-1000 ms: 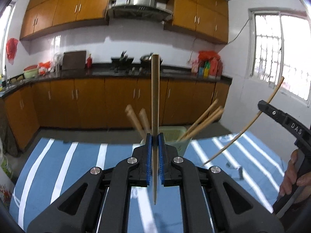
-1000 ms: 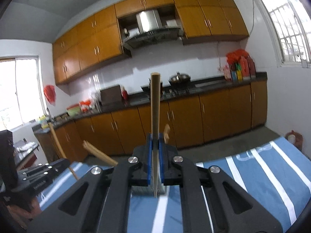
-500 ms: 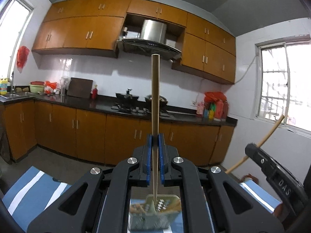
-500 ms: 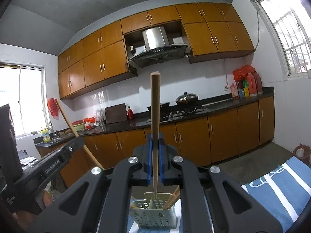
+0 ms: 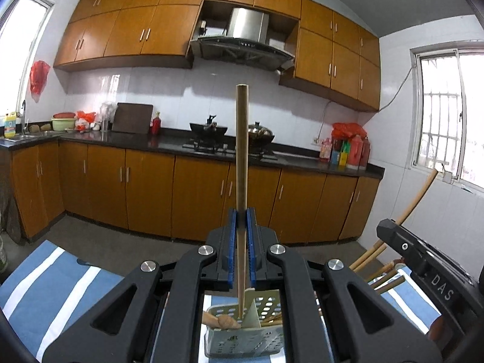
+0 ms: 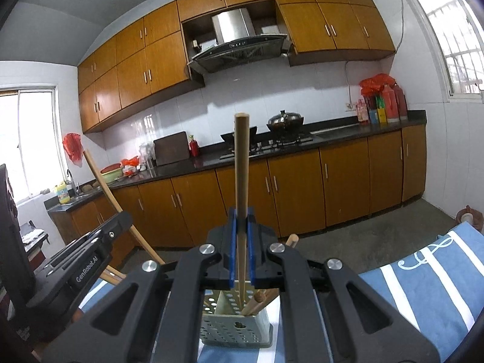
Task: Organize utensils
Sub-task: 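Open both tools to drop the chopsticks into the green holder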
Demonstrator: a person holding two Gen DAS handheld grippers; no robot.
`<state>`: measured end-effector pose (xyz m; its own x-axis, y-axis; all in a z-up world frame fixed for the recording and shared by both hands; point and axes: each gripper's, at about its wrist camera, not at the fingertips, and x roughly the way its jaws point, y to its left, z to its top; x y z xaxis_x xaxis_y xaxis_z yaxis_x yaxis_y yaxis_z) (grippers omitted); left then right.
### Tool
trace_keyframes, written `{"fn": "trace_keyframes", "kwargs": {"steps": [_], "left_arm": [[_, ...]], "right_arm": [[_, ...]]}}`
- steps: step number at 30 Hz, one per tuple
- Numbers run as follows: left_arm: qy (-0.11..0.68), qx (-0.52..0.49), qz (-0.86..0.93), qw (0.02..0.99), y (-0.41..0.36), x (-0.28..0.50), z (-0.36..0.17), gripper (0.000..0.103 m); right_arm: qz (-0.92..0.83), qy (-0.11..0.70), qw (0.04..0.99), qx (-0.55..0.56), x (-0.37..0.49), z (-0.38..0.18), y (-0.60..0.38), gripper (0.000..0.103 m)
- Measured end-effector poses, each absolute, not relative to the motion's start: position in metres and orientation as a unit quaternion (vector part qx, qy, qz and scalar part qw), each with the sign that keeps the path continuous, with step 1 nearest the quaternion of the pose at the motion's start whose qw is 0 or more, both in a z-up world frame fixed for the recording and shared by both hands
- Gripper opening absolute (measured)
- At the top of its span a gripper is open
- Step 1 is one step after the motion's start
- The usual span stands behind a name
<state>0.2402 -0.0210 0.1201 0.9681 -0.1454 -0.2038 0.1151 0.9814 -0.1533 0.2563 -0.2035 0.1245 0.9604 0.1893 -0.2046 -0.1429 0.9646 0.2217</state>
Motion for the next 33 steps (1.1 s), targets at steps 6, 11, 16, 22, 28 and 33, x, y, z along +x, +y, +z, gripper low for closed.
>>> {"fn": "trace_keyframes", "kwargs": {"steps": [6,11,16,22,28,33], "left_arm": [[0.112,-0.071,-0.064,0.989,-0.019,0.237,0.123,0.035],[0.097,-0.077,-0.058,0.991,-0.013,0.225,0.137,0.044],[0.088,-0.084,-0.053,0.991,0.0,0.209,0.15,0.045],[0.086,-0.083,-0.04,0.992,0.021,0.185,0.156,0.048],[0.103,-0.083,-0.018,0.991,0.044,0.169,0.149,0.055],[0.118,-0.084,-0.008,0.989,0.054,0.159,0.138,0.064]], "right_arm": [[0.087,0.117,0.983,0.112,0.249,0.125,-0.205,0.016],[0.086,0.103,0.985,0.111,0.234,0.136,-0.209,0.017],[0.085,0.086,0.987,0.108,0.208,0.146,-0.216,0.026],[0.078,0.079,0.989,0.097,0.18,0.147,-0.219,0.041],[0.065,0.091,0.99,0.088,0.161,0.133,-0.22,0.063],[0.061,0.107,0.989,0.083,0.154,0.123,-0.215,0.077]]}}
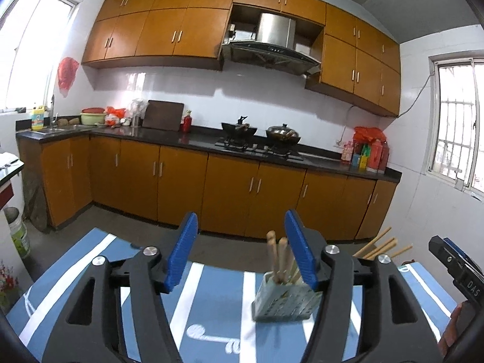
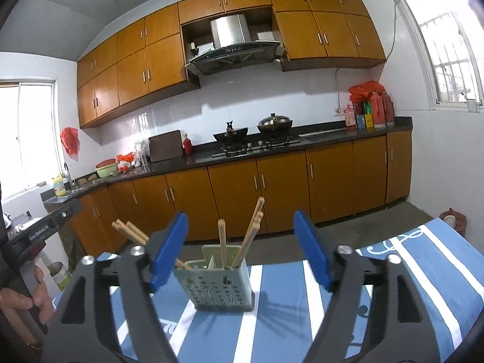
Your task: Organize utensils
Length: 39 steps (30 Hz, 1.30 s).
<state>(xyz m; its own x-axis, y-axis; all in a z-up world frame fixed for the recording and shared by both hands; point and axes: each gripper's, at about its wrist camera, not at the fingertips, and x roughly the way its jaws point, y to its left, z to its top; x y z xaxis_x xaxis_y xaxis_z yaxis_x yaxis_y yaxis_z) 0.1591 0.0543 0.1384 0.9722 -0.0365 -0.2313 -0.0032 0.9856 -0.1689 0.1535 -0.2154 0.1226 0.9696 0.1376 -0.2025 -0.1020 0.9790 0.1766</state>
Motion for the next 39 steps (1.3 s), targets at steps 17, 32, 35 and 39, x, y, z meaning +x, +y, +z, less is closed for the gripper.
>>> {"fn": "trace_keyframes", "kwargs": {"steps": [17,32,35,39], "left_arm": [[0.127,-0.035,-0.002,0.991,0.06,0.112,0.123,0.101],[0.165,-0.007,-0.004,0.986,0.05,0.029,0.051,0.101],[0.168,-0.011,-0.006,0.986,0.049,0.022,0.041,0.101],[0.176,-0.017,-0.013,0.984,0.047,0.015,0.029,0.101]], "right_arm": [[-0.014,0.102,0.994,0.023,0.113,0.115,-0.203,0.099],[-0.006,0.141,0.99,0.031,0.035,0.044,-0.191,0.099],[-0.011,0.134,0.991,0.02,0.025,0.036,-0.186,0.099],[-0.011,0.133,0.991,0.014,0.015,0.029,-0.184,0.099]]}}
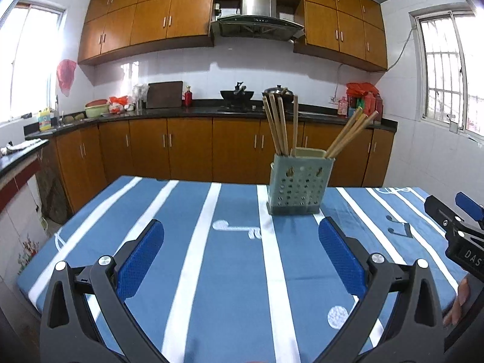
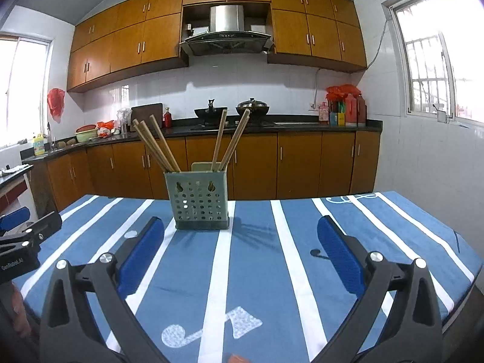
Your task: Organize utensils
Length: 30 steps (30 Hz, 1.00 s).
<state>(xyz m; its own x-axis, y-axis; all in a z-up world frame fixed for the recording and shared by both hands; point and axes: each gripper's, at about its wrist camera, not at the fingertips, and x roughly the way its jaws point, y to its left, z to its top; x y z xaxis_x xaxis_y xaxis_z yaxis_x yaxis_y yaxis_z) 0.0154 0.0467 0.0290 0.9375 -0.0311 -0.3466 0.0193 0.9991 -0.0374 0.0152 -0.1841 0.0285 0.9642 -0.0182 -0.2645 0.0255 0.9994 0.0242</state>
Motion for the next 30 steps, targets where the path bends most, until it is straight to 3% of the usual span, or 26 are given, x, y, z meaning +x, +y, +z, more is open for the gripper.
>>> {"fn": "trace_keyframes", "kwargs": {"steps": [30], "left_arm": [[0.207,-0.014,-0.026,0.978,0.034,-0.008,-0.007,0.101]], "right_arm": [[0.011,0.183,0.983,0.012,-0.007,-0.017,-0.183,0.099]]}}
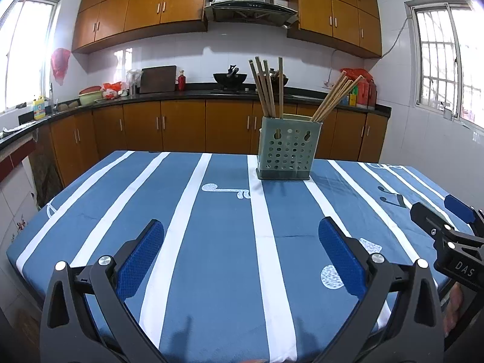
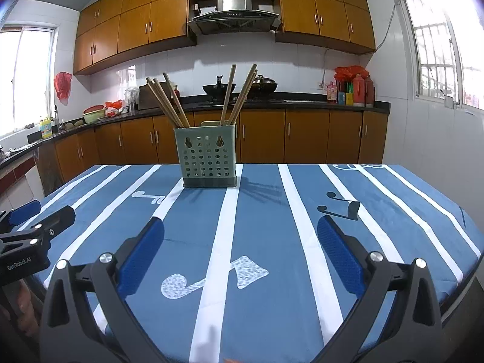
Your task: Organize utensils
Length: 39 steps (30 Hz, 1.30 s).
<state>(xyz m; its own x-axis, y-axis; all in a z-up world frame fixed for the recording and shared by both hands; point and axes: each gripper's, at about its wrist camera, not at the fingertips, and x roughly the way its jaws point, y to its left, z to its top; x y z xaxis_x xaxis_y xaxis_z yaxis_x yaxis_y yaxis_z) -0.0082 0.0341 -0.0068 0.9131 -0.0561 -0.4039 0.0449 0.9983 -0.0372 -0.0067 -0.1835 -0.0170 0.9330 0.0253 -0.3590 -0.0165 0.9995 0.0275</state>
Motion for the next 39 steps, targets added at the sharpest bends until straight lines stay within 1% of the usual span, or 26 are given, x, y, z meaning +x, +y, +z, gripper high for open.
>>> {"fn": "trace_keyframes", "kwargs": {"steps": [39], "left_arm": [[0.213,-0.012,-0.035,0.976,0.0257,-0.0058,-0.0116,0.101]], "right_arm": [[0.007,0.188,0.982,0.021,-0.0057,-0.0207,-0.1865,0.099]]}}
